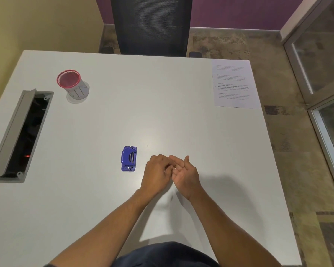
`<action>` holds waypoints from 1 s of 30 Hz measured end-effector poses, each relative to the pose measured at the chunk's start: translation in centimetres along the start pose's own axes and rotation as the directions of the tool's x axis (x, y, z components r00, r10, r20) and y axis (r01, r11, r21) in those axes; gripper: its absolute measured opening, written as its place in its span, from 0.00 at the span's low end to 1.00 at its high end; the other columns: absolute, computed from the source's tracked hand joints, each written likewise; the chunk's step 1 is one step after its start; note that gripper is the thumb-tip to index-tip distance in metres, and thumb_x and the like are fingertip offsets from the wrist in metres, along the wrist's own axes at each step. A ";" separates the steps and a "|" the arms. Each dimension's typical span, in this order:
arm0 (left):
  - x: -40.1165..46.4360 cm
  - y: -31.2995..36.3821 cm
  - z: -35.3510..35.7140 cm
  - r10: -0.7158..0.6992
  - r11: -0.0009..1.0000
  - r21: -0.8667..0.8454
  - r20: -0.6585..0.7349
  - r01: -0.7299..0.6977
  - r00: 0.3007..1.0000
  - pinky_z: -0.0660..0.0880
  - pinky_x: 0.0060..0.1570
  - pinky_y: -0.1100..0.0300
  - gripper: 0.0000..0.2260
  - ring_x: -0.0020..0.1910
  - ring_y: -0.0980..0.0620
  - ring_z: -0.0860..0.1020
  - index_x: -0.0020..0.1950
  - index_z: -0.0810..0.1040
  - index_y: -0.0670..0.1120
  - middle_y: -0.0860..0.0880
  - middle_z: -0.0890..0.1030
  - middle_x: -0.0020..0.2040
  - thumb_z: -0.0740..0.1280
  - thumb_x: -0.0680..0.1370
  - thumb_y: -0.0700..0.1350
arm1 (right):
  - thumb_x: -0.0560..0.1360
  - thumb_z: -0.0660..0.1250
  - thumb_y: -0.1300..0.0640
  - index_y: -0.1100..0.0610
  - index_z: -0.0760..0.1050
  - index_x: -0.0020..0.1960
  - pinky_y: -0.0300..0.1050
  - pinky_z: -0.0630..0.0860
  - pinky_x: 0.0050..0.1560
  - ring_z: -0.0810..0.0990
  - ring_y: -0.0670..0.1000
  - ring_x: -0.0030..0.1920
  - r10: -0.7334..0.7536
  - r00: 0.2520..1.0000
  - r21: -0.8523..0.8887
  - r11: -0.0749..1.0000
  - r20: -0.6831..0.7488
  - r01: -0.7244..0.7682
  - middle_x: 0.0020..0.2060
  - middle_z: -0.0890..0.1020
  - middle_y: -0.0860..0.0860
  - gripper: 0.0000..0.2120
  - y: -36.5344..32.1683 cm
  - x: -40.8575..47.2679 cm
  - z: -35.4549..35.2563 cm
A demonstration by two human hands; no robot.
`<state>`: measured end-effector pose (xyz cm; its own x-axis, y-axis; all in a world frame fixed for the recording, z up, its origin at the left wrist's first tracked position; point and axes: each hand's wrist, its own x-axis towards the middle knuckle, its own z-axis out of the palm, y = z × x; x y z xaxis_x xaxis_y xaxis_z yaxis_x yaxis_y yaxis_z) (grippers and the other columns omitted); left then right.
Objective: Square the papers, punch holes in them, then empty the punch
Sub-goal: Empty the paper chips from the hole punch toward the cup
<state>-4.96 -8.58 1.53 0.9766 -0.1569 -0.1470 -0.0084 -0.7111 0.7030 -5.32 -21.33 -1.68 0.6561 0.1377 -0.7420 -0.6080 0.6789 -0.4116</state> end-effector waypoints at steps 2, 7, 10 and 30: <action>0.1 -0.1 0.1 -0.007 1.000 -0.018 -0.023 0.007 1.000 0.71 0.51 0.56 0.09 0.48 0.50 0.74 0.49 0.82 0.49 0.51 0.81 0.45 0.64 0.75 0.40 | 0.83 0.52 0.43 0.66 0.76 0.62 0.47 0.77 0.58 0.82 0.57 0.58 -0.002 1.000 0.008 1.000 -0.007 0.002 0.58 0.82 0.62 0.28 -0.1 0.0 0.0; -0.1 -1.8 -0.1 -0.111 0.994 -0.002 -0.177 0.113 0.978 0.71 0.49 0.57 0.06 0.48 0.48 0.75 0.50 0.82 0.46 0.48 0.81 0.48 0.67 0.76 0.42 | 0.83 0.53 0.44 0.66 0.76 0.59 0.49 0.78 0.57 0.82 0.57 0.59 0.008 1.000 0.074 0.997 0.006 -0.009 0.56 0.83 0.62 0.27 -0.6 -0.4 -0.3; -0.3 -3.9 -0.7 -0.153 0.957 0.217 -0.191 0.194 0.970 0.71 0.43 0.52 0.05 0.44 0.42 0.76 0.44 0.82 0.45 0.46 0.81 0.43 0.67 0.75 0.42 | 0.83 0.53 0.44 0.68 0.75 0.59 0.51 0.78 0.56 0.83 0.58 0.57 -0.001 1.000 0.083 0.997 -0.021 0.002 0.56 0.82 0.63 0.27 -0.8 -0.4 -0.5; 0.4 -7.5 -1.3 -0.100 0.763 0.645 0.043 0.049 0.994 0.68 0.46 0.49 0.08 0.48 0.42 0.75 0.44 0.84 0.43 0.48 0.82 0.48 0.65 0.75 0.36 | 0.82 0.56 0.46 0.70 0.77 0.58 0.52 0.81 0.56 0.83 0.60 0.55 0.002 0.999 0.111 0.994 -0.052 0.004 0.52 0.84 0.64 0.26 -1.1 -0.5 -0.5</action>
<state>-4.20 -2.46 -2.91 0.9624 -0.1140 -0.2464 -0.0969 -0.9921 0.0801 -5.21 -22.56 -1.12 0.6311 0.1015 -0.7690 -0.5520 0.7552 -0.3534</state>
